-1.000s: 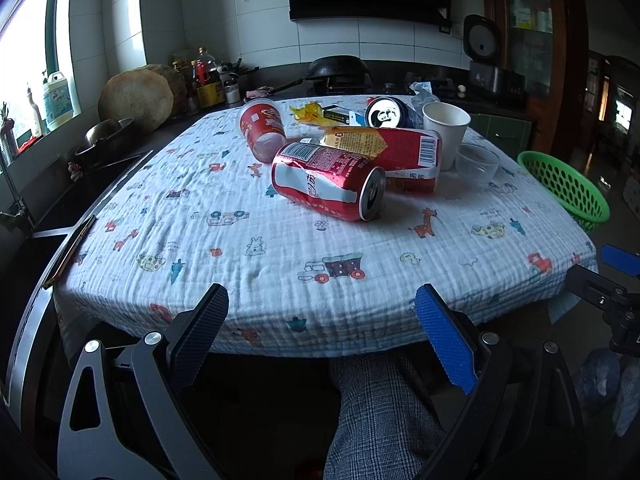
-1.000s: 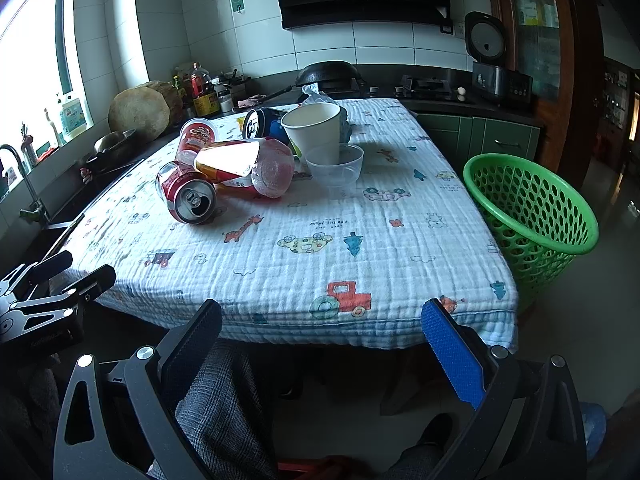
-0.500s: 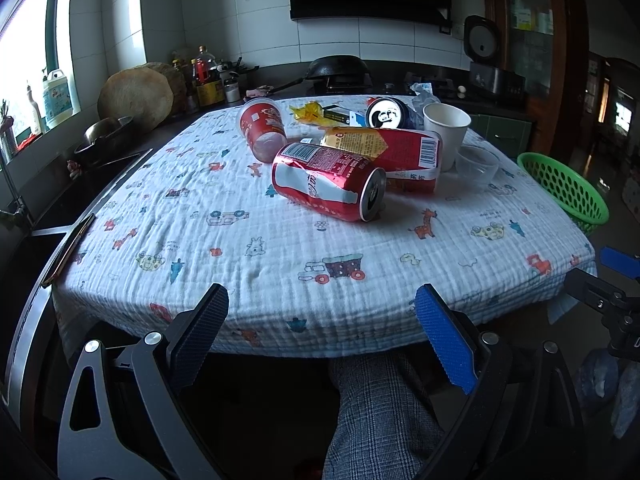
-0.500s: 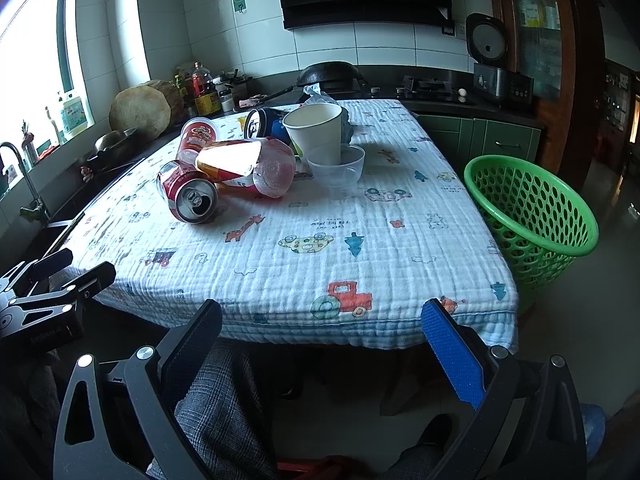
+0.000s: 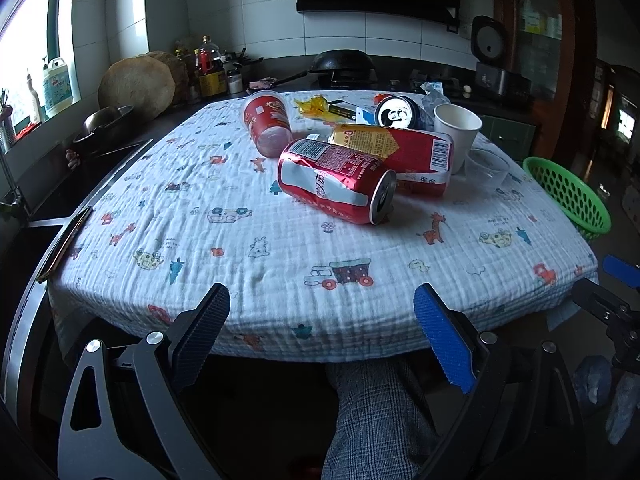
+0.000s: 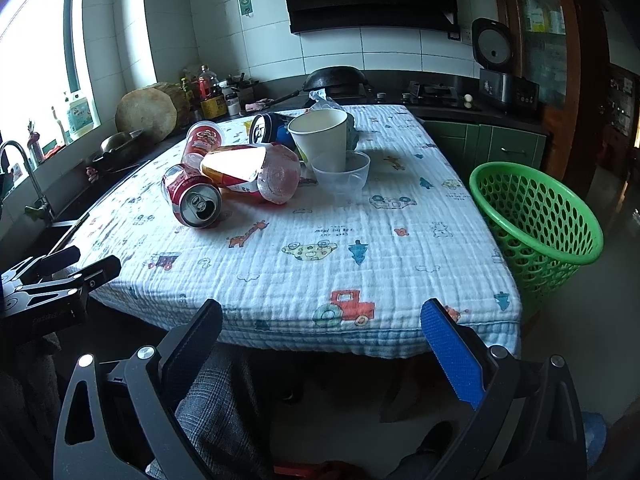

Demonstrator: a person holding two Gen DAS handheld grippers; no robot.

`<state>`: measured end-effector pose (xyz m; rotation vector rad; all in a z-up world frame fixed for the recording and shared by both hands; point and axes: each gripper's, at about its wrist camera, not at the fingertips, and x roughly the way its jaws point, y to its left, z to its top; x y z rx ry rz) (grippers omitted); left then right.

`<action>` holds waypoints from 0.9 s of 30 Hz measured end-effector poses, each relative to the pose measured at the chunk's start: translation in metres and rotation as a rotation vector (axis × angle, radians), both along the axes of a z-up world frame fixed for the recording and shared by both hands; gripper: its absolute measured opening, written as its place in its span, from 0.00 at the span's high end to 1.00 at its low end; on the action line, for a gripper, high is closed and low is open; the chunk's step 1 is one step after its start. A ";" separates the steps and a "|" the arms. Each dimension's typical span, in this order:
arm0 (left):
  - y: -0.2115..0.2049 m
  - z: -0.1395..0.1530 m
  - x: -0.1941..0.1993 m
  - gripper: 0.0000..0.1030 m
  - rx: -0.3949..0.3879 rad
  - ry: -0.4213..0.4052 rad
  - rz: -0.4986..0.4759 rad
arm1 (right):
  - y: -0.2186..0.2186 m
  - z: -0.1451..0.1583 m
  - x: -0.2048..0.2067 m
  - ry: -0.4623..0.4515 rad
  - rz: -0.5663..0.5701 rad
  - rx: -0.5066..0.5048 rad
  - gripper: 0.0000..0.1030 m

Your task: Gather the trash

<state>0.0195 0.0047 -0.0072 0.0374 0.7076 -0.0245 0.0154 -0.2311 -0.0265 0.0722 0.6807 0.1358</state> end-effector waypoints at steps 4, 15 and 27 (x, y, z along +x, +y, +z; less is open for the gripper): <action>0.003 0.002 0.006 0.11 -0.010 0.009 0.007 | 0.001 0.001 0.004 -0.007 0.018 0.001 0.07; 0.016 0.009 0.034 0.16 -0.052 0.042 0.011 | 0.002 0.000 0.029 0.014 0.055 -0.003 0.07; 0.021 0.026 0.086 0.18 -0.164 0.121 0.027 | -0.001 0.001 0.068 0.061 0.099 -0.048 0.15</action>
